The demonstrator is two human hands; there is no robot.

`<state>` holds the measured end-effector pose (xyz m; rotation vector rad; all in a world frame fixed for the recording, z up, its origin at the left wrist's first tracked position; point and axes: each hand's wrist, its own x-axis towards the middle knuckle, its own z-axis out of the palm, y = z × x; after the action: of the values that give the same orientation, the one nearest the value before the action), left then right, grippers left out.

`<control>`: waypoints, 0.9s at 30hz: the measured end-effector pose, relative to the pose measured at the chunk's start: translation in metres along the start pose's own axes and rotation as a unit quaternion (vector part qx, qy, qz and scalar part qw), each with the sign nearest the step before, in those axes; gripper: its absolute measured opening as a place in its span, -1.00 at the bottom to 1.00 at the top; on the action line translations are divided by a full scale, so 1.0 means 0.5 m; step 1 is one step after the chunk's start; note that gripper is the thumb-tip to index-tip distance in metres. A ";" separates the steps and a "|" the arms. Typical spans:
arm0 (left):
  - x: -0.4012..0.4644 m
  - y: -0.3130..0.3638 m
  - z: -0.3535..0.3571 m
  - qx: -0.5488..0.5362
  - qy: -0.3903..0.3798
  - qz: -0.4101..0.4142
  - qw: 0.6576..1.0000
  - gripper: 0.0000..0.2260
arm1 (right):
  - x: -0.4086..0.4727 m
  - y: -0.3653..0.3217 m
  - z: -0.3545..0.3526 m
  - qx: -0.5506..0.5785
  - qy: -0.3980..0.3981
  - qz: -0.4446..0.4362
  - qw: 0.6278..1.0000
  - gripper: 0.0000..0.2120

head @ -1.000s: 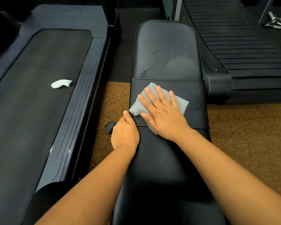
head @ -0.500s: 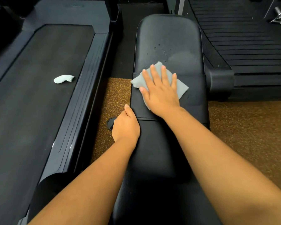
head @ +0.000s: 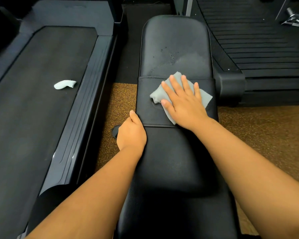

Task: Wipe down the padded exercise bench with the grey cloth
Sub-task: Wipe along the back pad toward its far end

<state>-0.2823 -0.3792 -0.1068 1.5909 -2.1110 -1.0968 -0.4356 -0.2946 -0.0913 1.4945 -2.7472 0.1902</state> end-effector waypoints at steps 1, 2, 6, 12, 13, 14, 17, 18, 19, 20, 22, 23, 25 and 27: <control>0.000 -0.001 0.000 0.001 0.003 0.002 1.000 -0.42 | 0.022 -0.008 -0.001 -0.001 0.005 0.024 1.000 -0.45; 0.001 -0.001 0.000 0.003 0.006 0.003 1.000 -0.42 | 0.042 -0.020 -0.001 -0.003 0.010 0.047 0.999 -0.45; 0.002 -0.001 0.000 0.012 0.006 0.002 1.000 -0.43 | 0.066 -0.092 0.010 0.003 0.009 0.065 0.998 -0.43; 0.001 0.001 -0.005 0.012 -0.003 0.005 1.000 -0.45 | -0.046 -0.105 0.037 -0.006 0.011 -0.051 0.999 -0.44; 0.000 0.001 -0.006 0.009 -0.003 0.004 1.000 -0.44 | -0.062 -0.084 0.038 -0.004 0.007 -0.048 0.999 -0.44; -0.001 0.001 -0.006 0.006 -0.002 0.004 1.000 -0.44 | -0.074 -0.058 0.036 -0.002 0.005 -0.035 0.999 -0.44; -0.005 0.002 -0.005 0.004 0.002 0.007 1.000 -0.43 | -0.090 0.028 0.018 0.003 0.006 0.039 0.999 -0.43; -0.006 0.002 -0.005 0.004 0.002 0.009 1.000 -0.43 | -0.087 0.045 0.013 0.010 0.004 0.071 0.997 -0.44; -0.007 0.003 -0.004 0.005 0.003 0.011 1.000 -0.42 | -0.081 0.052 0.009 0.016 0.005 0.105 0.994 -0.45; -0.007 0.003 -0.004 0.006 0.003 0.011 1.000 -0.43 | -0.071 0.048 0.008 0.018 0.011 0.139 0.990 -0.45; -0.005 0.003 -0.004 0.009 0.004 0.008 1.000 -0.43 | -0.048 0.013 0.010 0.019 0.027 0.194 0.980 -0.44; -0.004 0.003 -0.004 0.011 0.004 0.007 1.000 -0.43 | -0.037 -0.013 0.013 0.021 0.031 0.205 0.978 -0.43; -0.003 0.004 -0.004 0.018 0.005 0.008 1.000 -0.43 | -0.020 -0.070 0.026 0.019 0.036 0.177 0.983 -0.41; -0.003 0.004 -0.004 0.024 0.003 0.010 1.000 -0.43 | -0.009 -0.120 0.034 0.009 0.038 0.122 0.992 -0.40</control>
<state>-0.2822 -0.3786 -0.1037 1.5881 -2.1610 -1.0409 -0.3821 -0.3249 -0.1024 1.1239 -2.8656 0.2677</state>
